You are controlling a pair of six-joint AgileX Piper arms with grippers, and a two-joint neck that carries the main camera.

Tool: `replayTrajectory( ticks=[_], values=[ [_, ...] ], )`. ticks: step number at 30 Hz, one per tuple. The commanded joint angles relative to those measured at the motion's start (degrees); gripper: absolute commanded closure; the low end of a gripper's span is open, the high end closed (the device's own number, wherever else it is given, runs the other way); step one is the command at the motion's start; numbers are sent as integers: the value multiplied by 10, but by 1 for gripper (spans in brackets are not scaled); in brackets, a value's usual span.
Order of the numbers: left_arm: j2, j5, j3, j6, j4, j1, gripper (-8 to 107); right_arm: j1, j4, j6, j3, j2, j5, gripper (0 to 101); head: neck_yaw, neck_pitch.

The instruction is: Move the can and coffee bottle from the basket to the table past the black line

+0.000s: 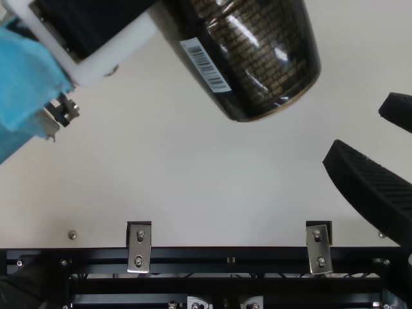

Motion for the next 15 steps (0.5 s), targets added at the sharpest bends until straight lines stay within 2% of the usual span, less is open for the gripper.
replayTrajectory(
  ticks=[1,15],
  values=[
    [-1,-1,-1,2,-9,-1,89,0,0,0,0,0,0,0,-2,-18],
    [7,-17,-12,-4,-24,-56,89,0,0,0,0,0,0,0,-2,-18]
  ],
)
